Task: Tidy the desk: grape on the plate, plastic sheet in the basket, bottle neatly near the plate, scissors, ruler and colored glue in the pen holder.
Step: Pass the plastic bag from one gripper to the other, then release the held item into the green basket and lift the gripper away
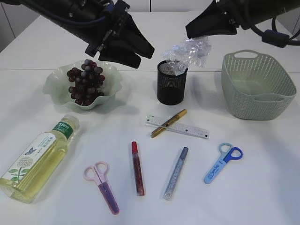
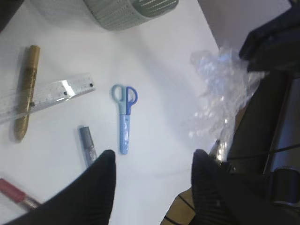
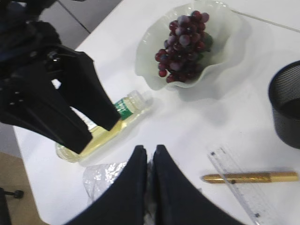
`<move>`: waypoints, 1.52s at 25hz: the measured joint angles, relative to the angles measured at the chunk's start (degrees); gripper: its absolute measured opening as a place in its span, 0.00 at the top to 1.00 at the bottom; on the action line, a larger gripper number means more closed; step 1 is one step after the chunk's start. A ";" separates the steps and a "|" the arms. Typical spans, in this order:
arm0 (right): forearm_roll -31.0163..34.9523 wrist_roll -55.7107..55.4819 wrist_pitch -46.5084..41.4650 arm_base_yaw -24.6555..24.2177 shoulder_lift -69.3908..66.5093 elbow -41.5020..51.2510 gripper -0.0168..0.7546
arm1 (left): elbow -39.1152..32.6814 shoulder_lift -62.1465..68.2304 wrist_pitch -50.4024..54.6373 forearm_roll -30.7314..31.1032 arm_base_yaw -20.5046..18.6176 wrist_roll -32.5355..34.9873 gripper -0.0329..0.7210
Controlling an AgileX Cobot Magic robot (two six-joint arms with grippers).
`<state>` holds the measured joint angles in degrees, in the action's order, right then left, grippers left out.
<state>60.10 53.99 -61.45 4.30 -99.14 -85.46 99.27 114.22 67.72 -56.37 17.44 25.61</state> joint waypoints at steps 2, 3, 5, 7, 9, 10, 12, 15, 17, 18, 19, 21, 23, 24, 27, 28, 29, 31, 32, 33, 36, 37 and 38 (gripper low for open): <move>-3.96 -2.45 1.30 0.00 -0.03 -1.25 0.93 | 0.00 0.00 0.70 3.00 0.00 -1.28 0.45; -6.22 -3.83 1.85 0.00 -0.03 -2.29 0.93 | 0.00 0.00 0.83 4.88 0.00 -1.99 0.45; -10.65 -6.45 2.53 -0.03 -0.03 -4.53 0.93 | 0.00 0.00 1.11 8.95 0.00 -3.69 0.45; -15.03 -9.77 2.66 -0.13 -0.03 -7.09 0.93 | 0.00 0.00 1.61 13.55 0.00 -5.59 0.45; -19.79 -13.63 2.88 -0.13 -0.03 -9.11 0.93 | 0.00 0.00 1.86 18.42 0.00 -7.41 0.45; -22.03 -15.75 3.03 -0.13 -0.03 -9.84 0.93 | 0.00 0.00 1.95 20.51 0.00 -8.21 0.45; -27.81 -21.50 3.24 -0.13 -0.03 -10.92 0.93 | 0.00 0.00 1.95 23.64 0.00 -9.18 0.45; -37.61 -30.72 3.48 -0.13 -0.03 -11.61 0.93 | 0.08 0.00 1.95 26.90 0.00 -10.26 0.45; -44.20 -36.70 3.57 -0.13 -0.03 -11.70 0.93 | 0.08 0.00 1.95 28.66 0.00 -10.68 0.45; -47.86 -38.99 3.57 -0.13 -0.03 -11.70 0.93 | 0.08 0.00 1.97 29.26 0.00 -10.80 0.45; -50.81 -41.57 3.57 -0.13 -0.03 -11.70 0.93 | 0.08 0.00 1.97 30.01 0.00 -11.11 0.45; -57.31 -45.51 3.84 -0.13 -0.03 -11.70 0.93 | 0.08 0.00 2.08 31.08 0.00 -11.61 0.45; -62.80 -49.78 4.93 -0.13 -0.03 -11.70 0.93 | 0.66 0.00 2.19 32.53 0.00 -12.55 0.45; -65.68 -51.84 5.62 -0.13 -0.03 -11.70 0.93 | 1.17 0.05 2.19 33.46 0.00 -13.23 0.45; -72.59 -57.73 8.50 -0.13 -0.12 -11.70 0.93 | 3.83 0.05 2.31 36.76 0.00 -16.15 0.45; -74.59 -59.33 9.27 -0.13 -0.24 -11.70 0.93 | 4.66 0.05 2.31 37.87 0.00 -17.38 0.45; -76.32 -61.03 9.86 -0.13 -0.60 -11.82 0.93 | 5.61 0.05 2.31 39.44 0.00 -18.93 0.45; -78.28 -63.30 10.39 -0.13 -1.91 -12.02 0.93 | 7.22 0.05 2.40 42.55 0.00 -22.02 0.45; -78.71 -63.75 10.40 -0.13 -2.93 -12.06 0.93 | 7.99 0.05 2.54 44.42 0.00 -23.43 0.45; -78.77 -64.18 10.48 -0.13 -4.07 -12.06 0.93 | 8.58 0.05 2.57 46.21 0.00 -24.88 0.45; -78.77 -64.56 10.61 -0.13 -7.26 -12.06 0.93 | 9.71 0.05 2.88 50.05 0.00 -28.00 0.45; -78.77 -64.60 10.61 -0.13 -7.99 -12.06 0.93 | 9.84 0.05 2.97 50.79 0.00 -28.54 0.45; -78.77 -64.60 10.64 -0.13 -8.64 -12.06 0.93 | 9.84 0.05 3.01 51.17 0.00 -28.79 0.45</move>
<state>-18.68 -10.62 -50.81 4.17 -107.78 -97.52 109.11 114.27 70.74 -5.21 17.44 -3.18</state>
